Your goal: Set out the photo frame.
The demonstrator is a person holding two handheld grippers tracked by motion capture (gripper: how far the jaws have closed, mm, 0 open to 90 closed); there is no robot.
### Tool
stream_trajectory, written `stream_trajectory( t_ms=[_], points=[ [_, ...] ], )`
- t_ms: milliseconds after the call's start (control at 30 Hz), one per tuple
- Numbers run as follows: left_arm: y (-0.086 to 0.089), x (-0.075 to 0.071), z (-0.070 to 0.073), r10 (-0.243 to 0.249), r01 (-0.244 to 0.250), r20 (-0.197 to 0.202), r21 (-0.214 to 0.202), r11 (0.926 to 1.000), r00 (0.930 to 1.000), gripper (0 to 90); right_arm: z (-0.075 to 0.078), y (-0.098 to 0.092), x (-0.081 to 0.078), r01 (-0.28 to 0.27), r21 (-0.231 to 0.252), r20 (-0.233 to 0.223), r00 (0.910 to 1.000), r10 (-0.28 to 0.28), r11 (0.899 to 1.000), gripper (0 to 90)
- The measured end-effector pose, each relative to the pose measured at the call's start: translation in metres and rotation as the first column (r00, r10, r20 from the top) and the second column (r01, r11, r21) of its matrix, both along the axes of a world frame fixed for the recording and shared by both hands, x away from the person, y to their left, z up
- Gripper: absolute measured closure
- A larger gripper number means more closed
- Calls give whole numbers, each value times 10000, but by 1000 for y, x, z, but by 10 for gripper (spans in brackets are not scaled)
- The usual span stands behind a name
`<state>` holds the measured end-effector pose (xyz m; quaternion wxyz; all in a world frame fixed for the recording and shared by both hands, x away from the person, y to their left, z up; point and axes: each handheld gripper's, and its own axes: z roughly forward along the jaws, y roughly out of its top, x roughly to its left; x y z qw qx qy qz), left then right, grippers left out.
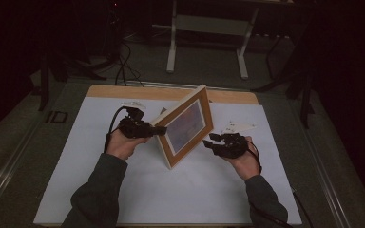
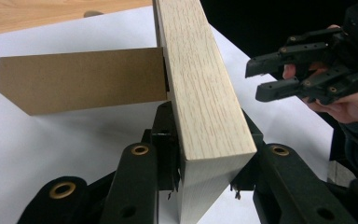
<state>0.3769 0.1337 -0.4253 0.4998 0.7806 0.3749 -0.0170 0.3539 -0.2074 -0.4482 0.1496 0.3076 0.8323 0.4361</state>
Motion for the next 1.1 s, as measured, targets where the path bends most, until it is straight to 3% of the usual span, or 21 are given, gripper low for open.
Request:
stream_trajectory(
  t_ms=[667,833,1100],
  points=[
    [8,2,-2,-821,823,82,-269,9962,9966,696,7,-13,4,547,115,173,9983,-549,9984,580],
    [9,2,-3,-1014,1017,113,-376,9941,9948,697,6,-14,5,577,-160,126,9983,-575,9982,577],
    [11,2,-5,-1228,1233,123,-538,9909,9924,696,6,-19,8,848,-155,33,9964,-848,9963,572]
  ],
)
